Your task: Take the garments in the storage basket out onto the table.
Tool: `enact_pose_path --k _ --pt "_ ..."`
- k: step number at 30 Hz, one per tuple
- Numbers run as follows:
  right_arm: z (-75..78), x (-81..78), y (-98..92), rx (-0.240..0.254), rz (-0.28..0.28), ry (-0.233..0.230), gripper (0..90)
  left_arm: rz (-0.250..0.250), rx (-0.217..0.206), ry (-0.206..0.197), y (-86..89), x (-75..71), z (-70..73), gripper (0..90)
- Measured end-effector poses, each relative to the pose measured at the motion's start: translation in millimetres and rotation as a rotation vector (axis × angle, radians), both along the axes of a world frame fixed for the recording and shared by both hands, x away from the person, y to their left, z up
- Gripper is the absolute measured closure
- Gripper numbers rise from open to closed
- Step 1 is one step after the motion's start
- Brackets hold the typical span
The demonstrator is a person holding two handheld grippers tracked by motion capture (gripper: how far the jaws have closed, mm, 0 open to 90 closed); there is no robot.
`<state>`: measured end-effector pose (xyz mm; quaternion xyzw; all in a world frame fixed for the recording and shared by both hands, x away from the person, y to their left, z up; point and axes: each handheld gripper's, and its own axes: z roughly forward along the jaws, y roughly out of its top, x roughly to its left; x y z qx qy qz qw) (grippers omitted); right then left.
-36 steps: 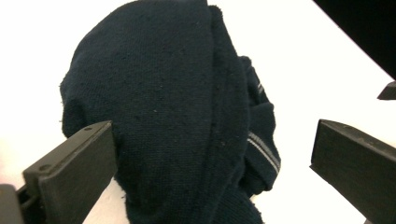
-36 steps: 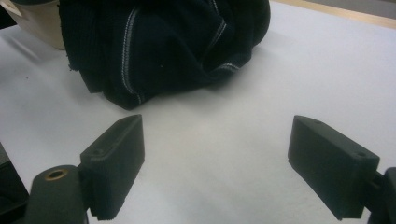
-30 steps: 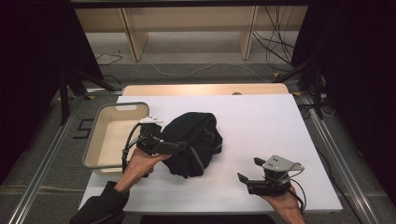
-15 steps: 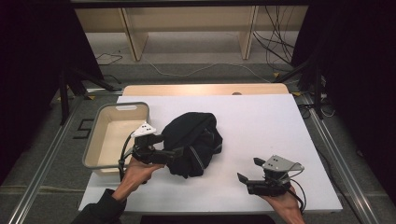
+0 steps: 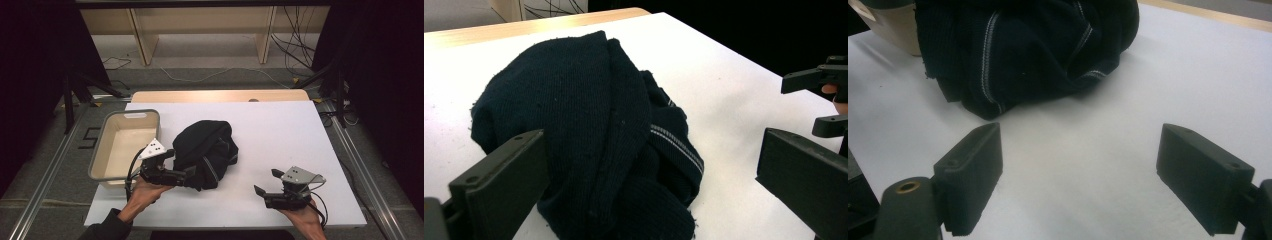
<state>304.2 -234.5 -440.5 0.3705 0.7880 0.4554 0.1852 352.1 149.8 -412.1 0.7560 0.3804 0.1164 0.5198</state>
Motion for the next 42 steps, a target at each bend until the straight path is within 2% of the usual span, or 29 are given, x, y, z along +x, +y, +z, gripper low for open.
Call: enact_pose_path --k 6,15,20,26,42 --pt "0.0 0.3 -0.3 0.001 0.0 0.003 19.2 -0.004 0.0 -0.018 1.0 -5.7 -5.4 0.0" --pt "0.2 -0.1 -0.3 0.006 -0.003 0.002 19.2 -0.008 0.063 -0.016 -2.1 -15.1 -18.7 0.0" --pt "0.1 -0.1 -0.7 0.006 -0.004 0.004 19.1 -0.008 0.053 -0.017 -1.8 -15.8 -19.5 0.0" --pt "0.0 0.1 -0.5 0.007 -0.004 0.002 19.2 0.003 0.017 -0.026 1.8 -13.6 -17.6 0.0" --pt "0.1 0.1 -0.5 0.004 -0.006 0.003 19.1 0.0 0.016 -0.031 1.0 -13.8 -16.7 0.0"
